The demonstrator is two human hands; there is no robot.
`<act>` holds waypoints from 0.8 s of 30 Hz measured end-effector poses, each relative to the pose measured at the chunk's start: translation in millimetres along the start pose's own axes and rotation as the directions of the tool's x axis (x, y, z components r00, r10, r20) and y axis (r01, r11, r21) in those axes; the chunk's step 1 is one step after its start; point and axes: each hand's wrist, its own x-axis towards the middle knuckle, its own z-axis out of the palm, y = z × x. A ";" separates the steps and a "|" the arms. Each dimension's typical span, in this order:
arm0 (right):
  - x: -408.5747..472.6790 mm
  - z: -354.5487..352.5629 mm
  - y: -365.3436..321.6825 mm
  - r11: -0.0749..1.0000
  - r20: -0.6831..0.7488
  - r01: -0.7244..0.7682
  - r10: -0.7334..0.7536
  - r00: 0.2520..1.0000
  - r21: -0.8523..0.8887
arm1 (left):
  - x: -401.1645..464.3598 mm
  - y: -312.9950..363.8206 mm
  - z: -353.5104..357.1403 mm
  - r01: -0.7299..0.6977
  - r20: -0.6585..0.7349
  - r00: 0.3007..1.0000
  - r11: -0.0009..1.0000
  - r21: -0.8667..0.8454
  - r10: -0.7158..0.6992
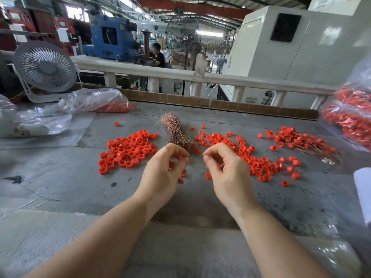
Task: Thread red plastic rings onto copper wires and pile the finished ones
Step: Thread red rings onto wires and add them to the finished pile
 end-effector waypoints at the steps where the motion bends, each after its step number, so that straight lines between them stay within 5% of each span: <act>1: 0.5 0.3 1.3 1.000 -0.011 -0.002 0.002 1.000 0.002 | 1.2 1.1 -0.3 0.019 -0.006 1.000 0.999 -0.047 -0.020; 12: 5.1 1.1 9.9 0.999 -0.069 0.023 -0.027 0.997 -0.050 | 21.6 16.3 2.0 0.299 0.119 0.954 0.854 -0.425 -0.275; 24: 5.4 4.3 14.0 0.999 -0.032 -0.049 0.049 0.998 -0.014 | 13.0 1.2 14.5 0.303 0.161 0.953 0.790 -0.534 -0.256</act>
